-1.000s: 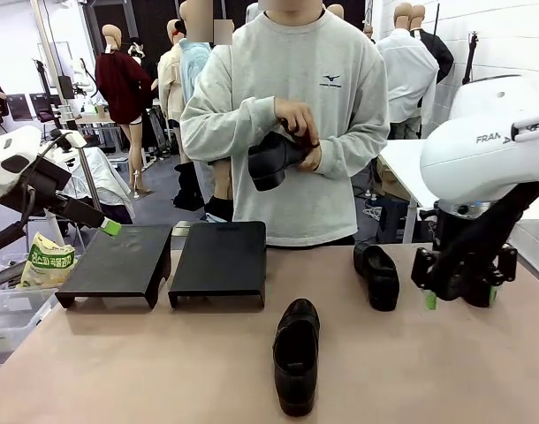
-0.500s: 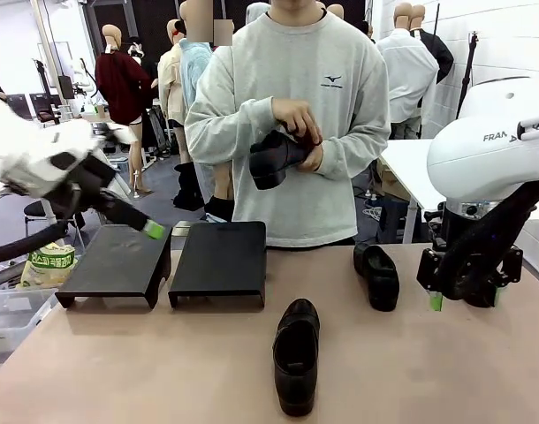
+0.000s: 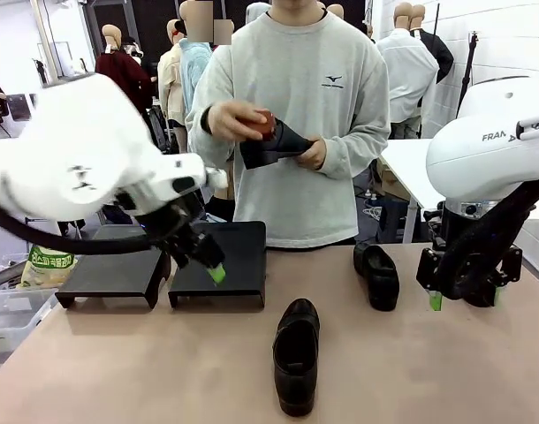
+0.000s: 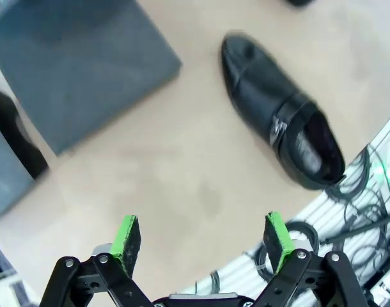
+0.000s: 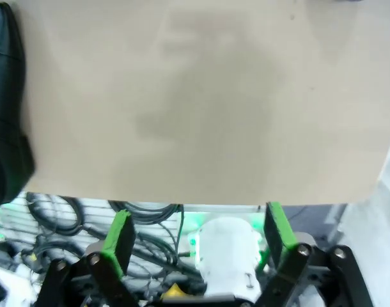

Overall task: Organize the shoes by placing them on the stand.
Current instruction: Place the Shoe from the middle of the table onto the Shoes Stand.

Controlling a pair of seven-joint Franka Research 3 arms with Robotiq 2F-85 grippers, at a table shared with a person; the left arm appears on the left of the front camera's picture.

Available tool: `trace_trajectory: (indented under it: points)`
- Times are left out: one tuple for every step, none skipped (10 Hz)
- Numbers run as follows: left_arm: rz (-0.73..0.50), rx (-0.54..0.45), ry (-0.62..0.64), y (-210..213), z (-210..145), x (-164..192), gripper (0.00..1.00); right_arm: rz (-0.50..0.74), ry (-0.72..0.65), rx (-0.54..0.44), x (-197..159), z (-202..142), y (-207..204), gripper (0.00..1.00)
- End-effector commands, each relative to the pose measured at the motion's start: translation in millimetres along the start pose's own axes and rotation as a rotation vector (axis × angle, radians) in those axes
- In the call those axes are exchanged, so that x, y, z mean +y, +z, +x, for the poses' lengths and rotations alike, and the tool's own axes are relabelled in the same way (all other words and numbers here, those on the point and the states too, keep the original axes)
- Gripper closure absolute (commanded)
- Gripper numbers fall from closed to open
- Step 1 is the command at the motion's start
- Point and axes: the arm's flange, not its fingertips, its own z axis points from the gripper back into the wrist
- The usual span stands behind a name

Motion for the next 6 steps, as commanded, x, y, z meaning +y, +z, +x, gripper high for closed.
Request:
trace_trajectory:
  points:
    - [-0.024,0.154,-0.005,-5.5,23.6,-28.8,0.00,-0.001,-0.015,-0.001,0.6,-0.2,0.2,0.00]
    - [-0.046,0.162,-0.002,-17.9,22.7,-36.8,0.00,-0.001,-0.015,-0.001,0.6,-0.2,0.2,0.00]
    - [-0.007,0.095,0.008,-13.1,7.2,-16.5,0.00,-0.001,-0.015,-0.001,0.6,-0.2,0.2,0.00]
    - [-0.007,0.095,0.008,-13.1,7.2,-16.5,0.00,-0.001,-0.015,-0.001,0.6,-0.2,0.2,0.00]
    - [-0.007,0.095,0.008,-13.1,7.2,-16.5,0.00,-0.001,-0.015,-0.001,0.6,-0.2,0.2,0.00]
    - [-0.019,0.145,0.004,-20.3,15.1,-29.5,0.00,-0.001,-0.015,-0.001,0.6,-0.2,0.2,0.00]
